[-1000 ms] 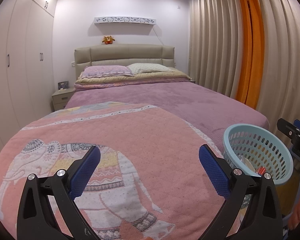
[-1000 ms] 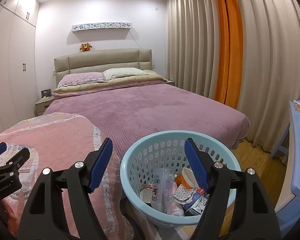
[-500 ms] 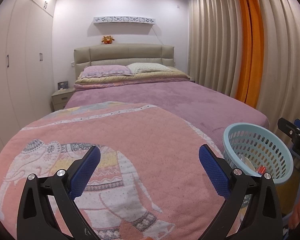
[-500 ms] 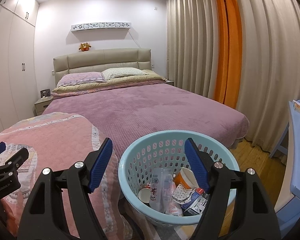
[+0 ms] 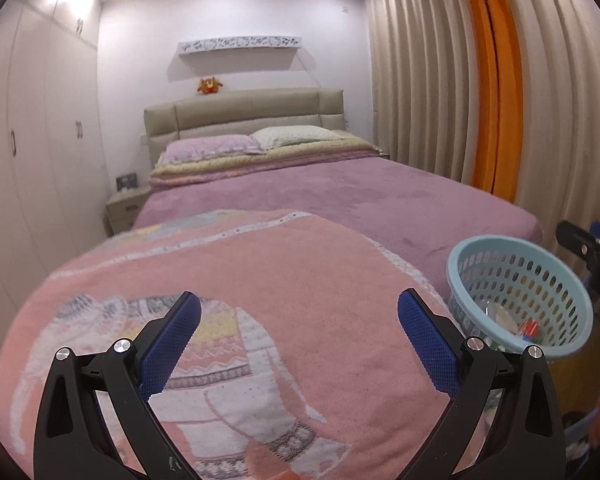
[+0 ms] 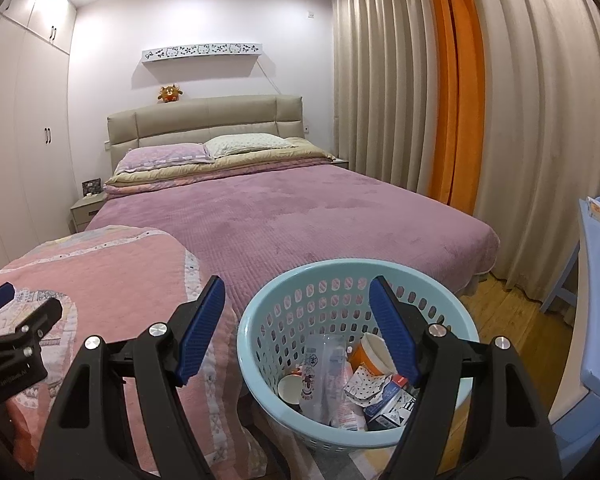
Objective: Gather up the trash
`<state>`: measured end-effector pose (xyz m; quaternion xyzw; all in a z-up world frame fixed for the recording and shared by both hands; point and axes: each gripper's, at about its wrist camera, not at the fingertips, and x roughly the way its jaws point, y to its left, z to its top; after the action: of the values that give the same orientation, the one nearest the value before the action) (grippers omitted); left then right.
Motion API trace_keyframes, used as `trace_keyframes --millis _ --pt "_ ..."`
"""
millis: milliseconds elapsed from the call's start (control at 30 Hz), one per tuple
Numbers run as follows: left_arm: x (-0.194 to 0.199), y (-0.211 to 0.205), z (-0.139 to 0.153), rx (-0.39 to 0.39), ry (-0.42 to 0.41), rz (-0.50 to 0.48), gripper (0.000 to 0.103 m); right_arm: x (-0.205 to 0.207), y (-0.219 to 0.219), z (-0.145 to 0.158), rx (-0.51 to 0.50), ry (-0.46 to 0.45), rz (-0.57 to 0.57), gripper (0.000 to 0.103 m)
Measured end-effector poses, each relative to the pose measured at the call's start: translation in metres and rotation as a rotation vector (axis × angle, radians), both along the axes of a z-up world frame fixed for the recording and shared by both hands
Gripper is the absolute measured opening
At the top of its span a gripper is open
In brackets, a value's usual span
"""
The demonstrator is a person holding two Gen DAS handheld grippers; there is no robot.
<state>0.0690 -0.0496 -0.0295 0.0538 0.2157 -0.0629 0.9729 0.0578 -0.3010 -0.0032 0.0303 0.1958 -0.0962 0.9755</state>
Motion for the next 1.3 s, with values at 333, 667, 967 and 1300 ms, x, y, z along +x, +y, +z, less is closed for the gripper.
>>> trace_keyframes --millis 333,667,967,1300 --pt "-0.012 0.012 0.018 -0.016 -0.012 0.027 0.096 -0.006 0.002 0.008 -0.006 -0.018 0.01 0.071" --pt "-0.018 0.029 0.037 -0.057 -0.015 0.061 0.095 -0.017 0.009 0.022 -0.013 -0.043 0.024 0.072" --pt "-0.03 0.032 0.046 -0.053 -0.044 0.065 0.095 -0.026 0.016 0.03 -0.027 -0.069 0.04 0.076" --pt "-0.032 0.043 0.044 -0.075 -0.007 0.058 0.096 -0.023 0.025 0.035 -0.028 -0.055 0.054 0.077"
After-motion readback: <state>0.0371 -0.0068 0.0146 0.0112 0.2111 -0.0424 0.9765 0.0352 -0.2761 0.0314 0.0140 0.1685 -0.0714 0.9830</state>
